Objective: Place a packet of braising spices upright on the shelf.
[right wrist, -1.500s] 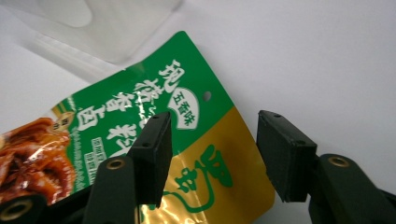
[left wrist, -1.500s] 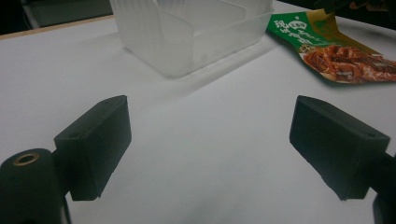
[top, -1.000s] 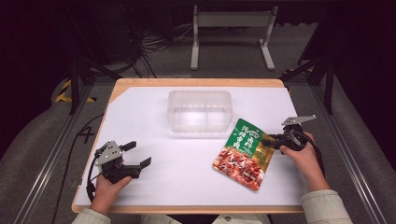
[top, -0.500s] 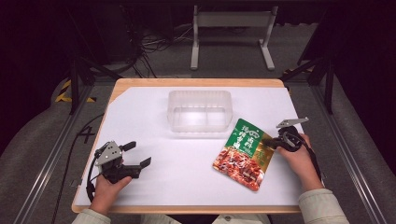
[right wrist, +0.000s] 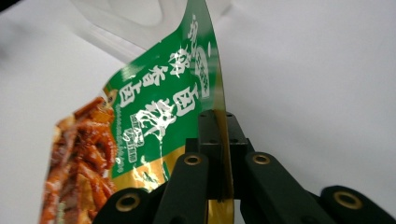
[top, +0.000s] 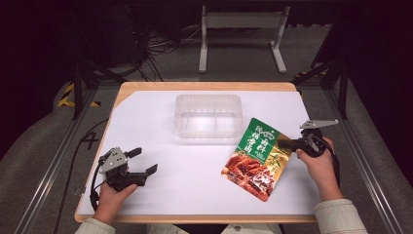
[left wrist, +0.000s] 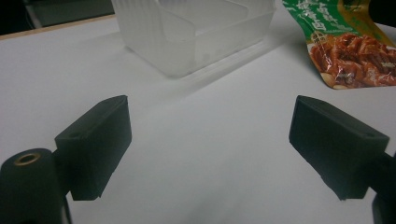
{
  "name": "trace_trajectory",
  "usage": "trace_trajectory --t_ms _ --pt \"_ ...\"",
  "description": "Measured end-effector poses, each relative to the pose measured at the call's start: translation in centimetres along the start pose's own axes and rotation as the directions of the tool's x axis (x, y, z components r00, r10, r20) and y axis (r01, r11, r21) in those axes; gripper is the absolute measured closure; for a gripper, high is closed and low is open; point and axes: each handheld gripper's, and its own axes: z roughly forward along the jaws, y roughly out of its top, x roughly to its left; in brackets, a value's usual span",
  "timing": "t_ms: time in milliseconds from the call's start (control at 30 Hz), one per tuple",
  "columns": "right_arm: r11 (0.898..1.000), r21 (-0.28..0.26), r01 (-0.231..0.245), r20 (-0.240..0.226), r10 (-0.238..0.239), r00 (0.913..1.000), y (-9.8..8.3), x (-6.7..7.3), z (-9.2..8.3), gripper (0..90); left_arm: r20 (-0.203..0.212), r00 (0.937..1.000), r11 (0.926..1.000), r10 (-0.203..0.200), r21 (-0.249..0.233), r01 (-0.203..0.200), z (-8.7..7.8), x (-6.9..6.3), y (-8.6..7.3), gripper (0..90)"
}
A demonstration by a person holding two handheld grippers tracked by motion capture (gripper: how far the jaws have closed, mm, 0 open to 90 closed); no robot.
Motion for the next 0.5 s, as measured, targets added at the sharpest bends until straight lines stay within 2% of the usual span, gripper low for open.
trace_trajectory --t_ms 100,133,267,467,500 --pt "1.000 -0.027 -0.004 -0.024 0.003 0.9997 0.4 0.5 -0.9 90.0 0.002 1.0000 1.0000 0.000 -0.001 0.000 0.0 0.0 0.0 13.9" --pt "0.999 -0.042 0.004 -0.037 -0.006 0.9993 0.8 1.1 -1.8 90.0 0.003 1.0000 1.0000 -0.005 -0.002 0.005 0.0 0.0 0.0 13.9" --pt "0.997 -0.067 0.039 -0.058 -0.042 0.9974 1.5 2.5 -3.2 90.0 0.001 1.0000 1.0000 -0.001 -0.001 0.001 0.0 0.0 0.0 13.9" --pt "0.993 -0.085 0.087 -0.095 -0.095 0.9910 2.5 4.6 -4.9 90.0 0.004 1.0000 1.0000 0.006 0.002 -0.006 0.0 0.0 0.0 13.8" --pt "0.993 -0.085 0.087 -0.095 -0.095 0.9910 2.5 4.6 -4.9 90.0 0.004 1.0000 1.0000 0.006 0.002 -0.006 0.0 0.0 0.0 13.9"
